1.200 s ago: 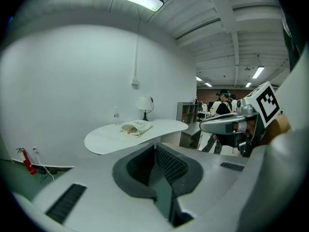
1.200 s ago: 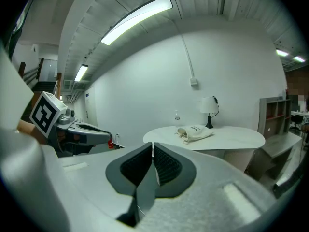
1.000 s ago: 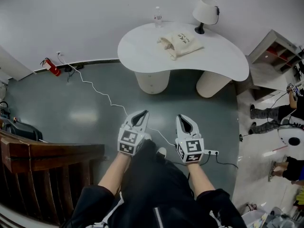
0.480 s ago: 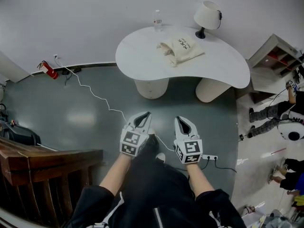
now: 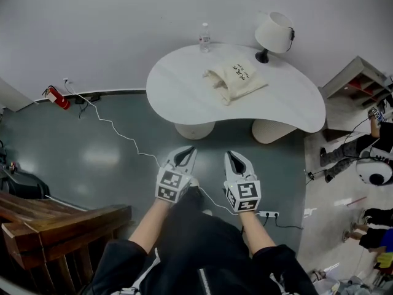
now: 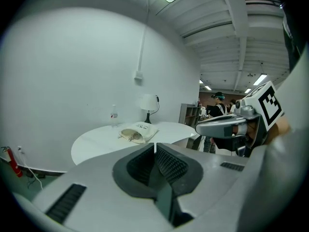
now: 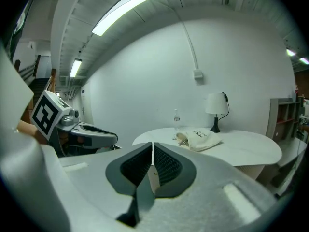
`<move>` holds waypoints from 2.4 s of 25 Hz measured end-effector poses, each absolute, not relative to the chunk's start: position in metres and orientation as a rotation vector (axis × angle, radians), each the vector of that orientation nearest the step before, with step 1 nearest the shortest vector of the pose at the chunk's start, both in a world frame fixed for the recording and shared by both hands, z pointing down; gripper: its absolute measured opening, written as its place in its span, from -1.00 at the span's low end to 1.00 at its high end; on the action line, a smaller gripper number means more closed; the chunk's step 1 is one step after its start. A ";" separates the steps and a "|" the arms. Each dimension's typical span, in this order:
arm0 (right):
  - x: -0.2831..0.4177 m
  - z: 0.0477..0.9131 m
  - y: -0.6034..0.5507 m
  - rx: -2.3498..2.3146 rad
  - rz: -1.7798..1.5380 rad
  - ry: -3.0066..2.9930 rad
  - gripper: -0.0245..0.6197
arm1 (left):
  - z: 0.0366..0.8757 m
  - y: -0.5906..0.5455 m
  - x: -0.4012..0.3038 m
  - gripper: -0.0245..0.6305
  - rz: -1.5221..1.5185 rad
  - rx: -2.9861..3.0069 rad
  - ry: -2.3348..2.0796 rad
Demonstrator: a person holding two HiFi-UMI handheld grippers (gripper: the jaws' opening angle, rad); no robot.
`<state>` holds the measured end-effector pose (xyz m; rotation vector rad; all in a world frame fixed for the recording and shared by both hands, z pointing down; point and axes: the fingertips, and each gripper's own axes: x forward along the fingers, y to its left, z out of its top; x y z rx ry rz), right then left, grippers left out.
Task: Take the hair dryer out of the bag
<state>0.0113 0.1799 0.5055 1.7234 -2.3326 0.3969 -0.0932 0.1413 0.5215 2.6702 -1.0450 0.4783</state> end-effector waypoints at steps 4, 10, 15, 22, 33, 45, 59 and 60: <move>0.010 0.505 0.146 1.731 0.398 -2.324 -0.90 | 0.521 0.107 -0.092 -0.85 0.478 2.678 -1.028; 0.003 0.506 0.108 1.733 0.398 -2.314 -0.91 | 0.523 0.067 -0.098 -0.85 0.479 2.680 -1.012; 0.002 0.508 0.083 1.757 0.395 -2.302 -0.91 | 0.524 0.042 -0.103 -0.85 0.478 2.699 -0.995; 0.000 0.508 0.066 1.786 0.404 -2.279 -0.91 | 0.520 0.019 -0.107 -0.85 0.476 2.716 -0.972; 0.009 0.512 0.037 1.788 0.412 -2.272 -0.91 | 0.526 -0.010 -0.092 -0.85 0.495 2.725 -0.940; 0.032 0.522 -0.038 1.724 0.427 -2.310 -0.91 | 0.537 -0.074 -0.068 -0.85 0.514 2.686 -0.980; 0.074 0.540 -0.132 1.523 0.432 -2.359 -0.80 | 0.564 -0.141 -0.028 -0.85 0.593 2.556 -1.074; 0.075 0.542 -0.136 1.506 0.432 -2.365 -0.75 | 0.565 -0.144 -0.027 -0.85 0.601 2.547 -1.084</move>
